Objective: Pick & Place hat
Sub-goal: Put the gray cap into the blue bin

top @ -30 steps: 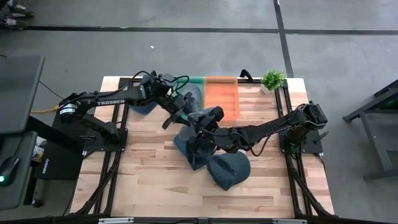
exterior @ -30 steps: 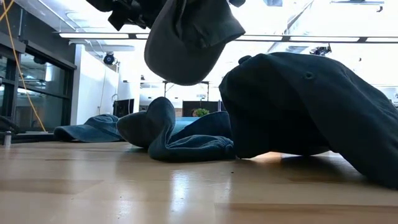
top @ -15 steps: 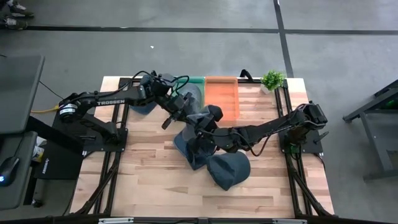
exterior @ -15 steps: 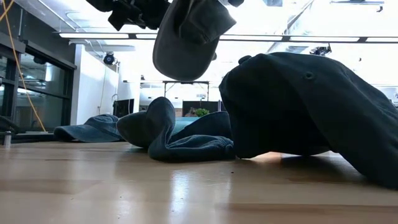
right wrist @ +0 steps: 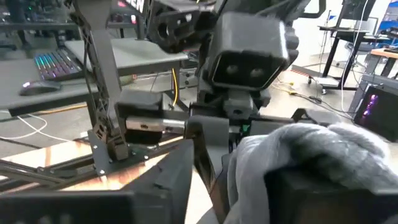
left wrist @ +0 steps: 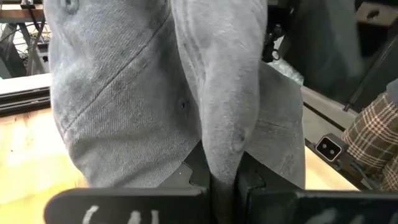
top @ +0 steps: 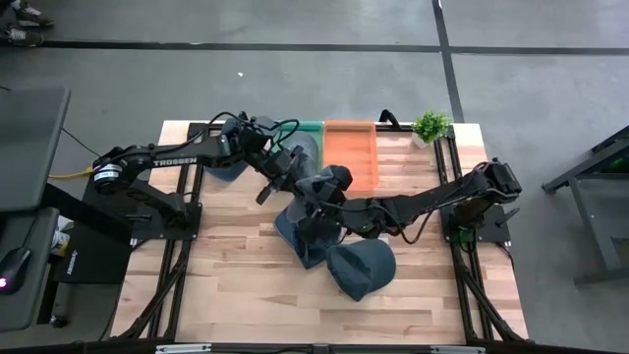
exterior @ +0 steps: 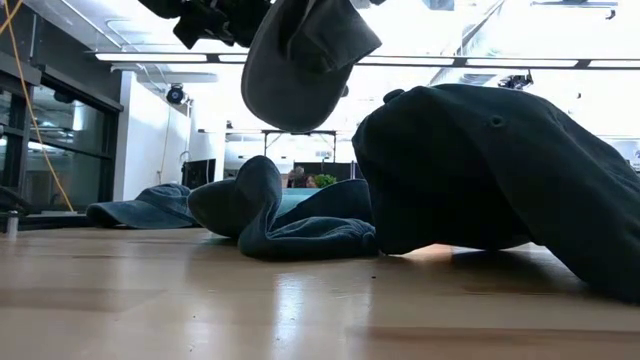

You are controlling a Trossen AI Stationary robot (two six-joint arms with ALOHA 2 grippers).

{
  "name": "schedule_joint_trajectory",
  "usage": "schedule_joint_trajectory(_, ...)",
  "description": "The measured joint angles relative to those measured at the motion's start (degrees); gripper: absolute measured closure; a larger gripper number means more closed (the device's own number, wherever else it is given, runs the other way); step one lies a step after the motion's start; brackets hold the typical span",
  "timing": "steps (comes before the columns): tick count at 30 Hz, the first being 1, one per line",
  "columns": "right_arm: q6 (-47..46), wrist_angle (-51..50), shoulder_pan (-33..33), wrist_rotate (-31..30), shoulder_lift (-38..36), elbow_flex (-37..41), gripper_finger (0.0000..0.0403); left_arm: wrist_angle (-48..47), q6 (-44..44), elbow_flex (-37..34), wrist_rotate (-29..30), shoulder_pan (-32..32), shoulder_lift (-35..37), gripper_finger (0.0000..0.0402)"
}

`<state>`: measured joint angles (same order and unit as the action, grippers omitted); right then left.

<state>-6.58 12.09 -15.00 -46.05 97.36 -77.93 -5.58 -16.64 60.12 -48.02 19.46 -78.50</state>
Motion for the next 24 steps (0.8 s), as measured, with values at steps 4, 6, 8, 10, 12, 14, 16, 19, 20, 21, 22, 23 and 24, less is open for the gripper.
schedule_joint_trajectory(4,0.04,-0.74,-0.01,-0.07,-2.08,0.0,0.0208,-0.02,0.0,0.02,0.48,0.02,0.02,0.0391)
schedule_joint_trajectory(6,0.69,-1.19,-0.02,-0.07,-2.95,0.0,0.0194,-0.02,0.0,0.04,0.62,0.02,0.02,0.0391)
schedule_joint_trajectory(8,1.25,-2.14,-0.07,-0.54,-3.88,0.02,0.0188,-0.01,0.0,0.07,0.65,0.05,0.02,0.0391)
schedule_joint_trajectory(10,1.33,-3.58,-0.17,-0.67,-5.11,0.02,0.0186,-0.09,-0.45,0.09,0.73,0.07,0.02,0.0391)
schedule_joint_trajectory(12,1.06,-5.4,-0.26,-0.77,-6.28,0.02,0.0186,-0.21,-1.4,0.09,0.95,0.07,0.02,0.0391)
schedule_joint_trajectory(14,1.11,-6.87,-0.51,-1.76,-7.64,0.02,0.0186,-1.18,-2.18,0.21,1.63,0.07,0.02,0.0391)
schedule_joint_trajectory(16,1.75,-6.79,-0.88,-3.8,-9.33,-0.02,0.0187,-4.29,-3.06,1.05,2.5,0.07,-0.16,0.0391)
schedule_joint_trajectory(19,4.02,-7.01,-1.77,-7.75,-11.61,-0.13,0.0185,-10.54,-7.47,4.44,4.5,0.04,-0.02,0.0391)
schedule_joint_trajectory(20,5.07,-7.47,-2.2,-9.04,-12.37,-0.13,0.0185,-13.59,-9.64,5.72,5.64,0.04,0.02,0.0391)
schedule_joint_trajectory(21,5.85,-7.99,-2.6,-10.04,-13.07,-0.13,0.0185,-17.18,-11.98,7.05,6.84,0.04,0.0,0.0391)
schedule_joint_trajectory(22,6.51,-8.72,-2.99,-11.19,-13.87,-0.11,0.0186,-20.72,-14.46,8.41,8.32,0.04,-0.08,0.0391)
schedule_joint_trajectory(23,6.74,-9.7,-3.45,-12.42,-14.78,-0.11,0.0186,-23.57,-16.87,9.66,9.79,0.04,-0.11,0.0391)
schedule_joint_trajectory(24,6.76,-10.82,-3.85,-13.75,-15.71,-0.11,0.0187,-26.08,-19.35,11.06,11.18,0.04,-0.11,0.0391)
